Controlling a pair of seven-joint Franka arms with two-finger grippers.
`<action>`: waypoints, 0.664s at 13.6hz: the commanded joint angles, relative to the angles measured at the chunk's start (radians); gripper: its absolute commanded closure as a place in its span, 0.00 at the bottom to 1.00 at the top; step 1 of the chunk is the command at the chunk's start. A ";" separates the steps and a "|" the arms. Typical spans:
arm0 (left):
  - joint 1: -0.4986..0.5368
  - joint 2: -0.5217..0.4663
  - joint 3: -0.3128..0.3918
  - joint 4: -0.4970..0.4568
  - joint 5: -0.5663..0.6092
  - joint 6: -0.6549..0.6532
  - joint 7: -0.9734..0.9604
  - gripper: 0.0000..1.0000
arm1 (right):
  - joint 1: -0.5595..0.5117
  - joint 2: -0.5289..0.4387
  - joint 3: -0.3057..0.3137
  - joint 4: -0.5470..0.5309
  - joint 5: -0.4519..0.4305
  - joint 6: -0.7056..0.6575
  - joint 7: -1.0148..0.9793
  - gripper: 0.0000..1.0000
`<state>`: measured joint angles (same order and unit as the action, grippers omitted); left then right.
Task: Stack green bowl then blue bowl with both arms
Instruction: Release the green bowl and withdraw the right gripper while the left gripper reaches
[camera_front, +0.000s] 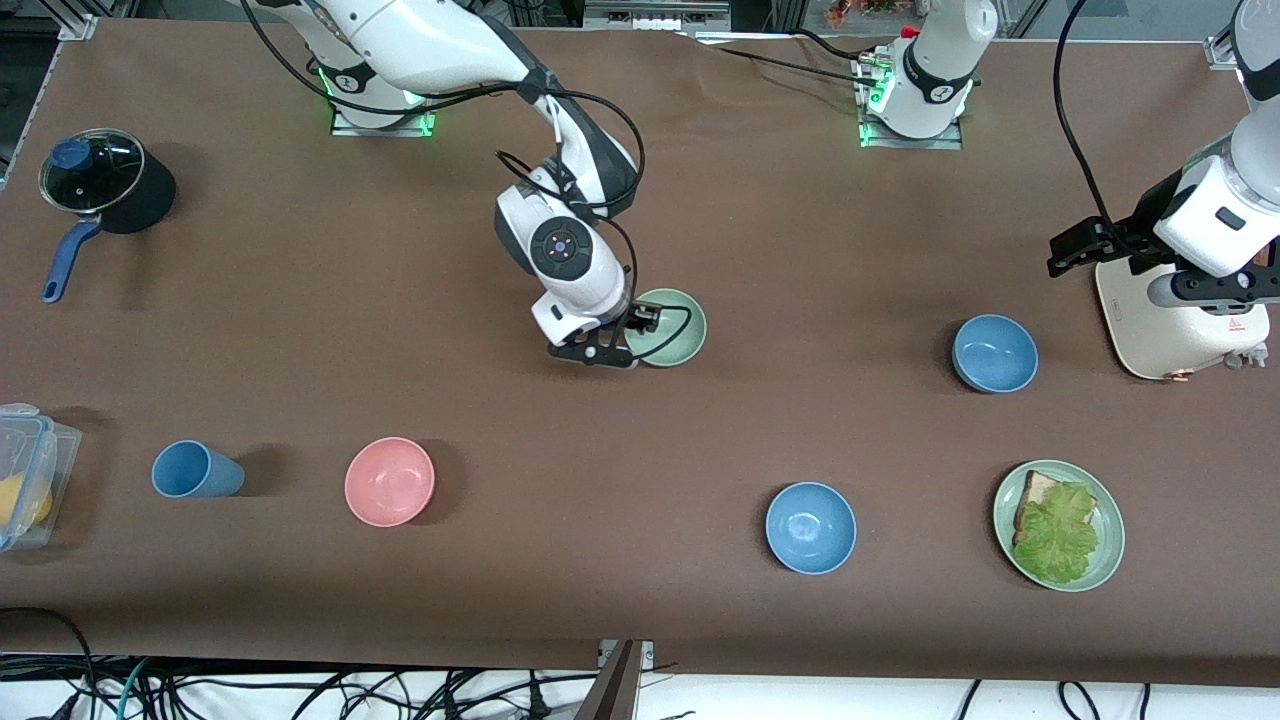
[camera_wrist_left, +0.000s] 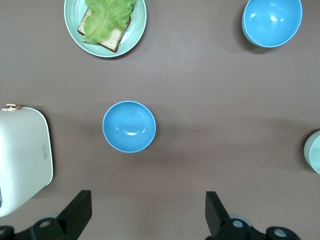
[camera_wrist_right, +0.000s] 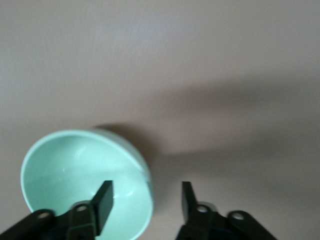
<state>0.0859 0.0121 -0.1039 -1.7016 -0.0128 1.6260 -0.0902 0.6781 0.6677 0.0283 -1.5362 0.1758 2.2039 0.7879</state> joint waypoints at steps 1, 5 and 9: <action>0.011 0.005 -0.003 0.002 -0.022 -0.020 0.009 0.00 | -0.015 -0.121 -0.117 0.080 -0.041 -0.180 -0.047 0.00; 0.011 0.058 -0.002 -0.004 -0.007 -0.055 0.010 0.00 | -0.113 -0.230 -0.209 0.082 -0.030 -0.327 -0.306 0.00; 0.086 0.132 -0.003 -0.036 0.008 0.026 0.080 0.00 | -0.155 -0.351 -0.293 0.073 -0.029 -0.444 -0.453 0.00</action>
<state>0.1225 0.1159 -0.1023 -1.7163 -0.0122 1.6135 -0.0784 0.5171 0.3919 -0.2369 -1.4375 0.1489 1.8112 0.3748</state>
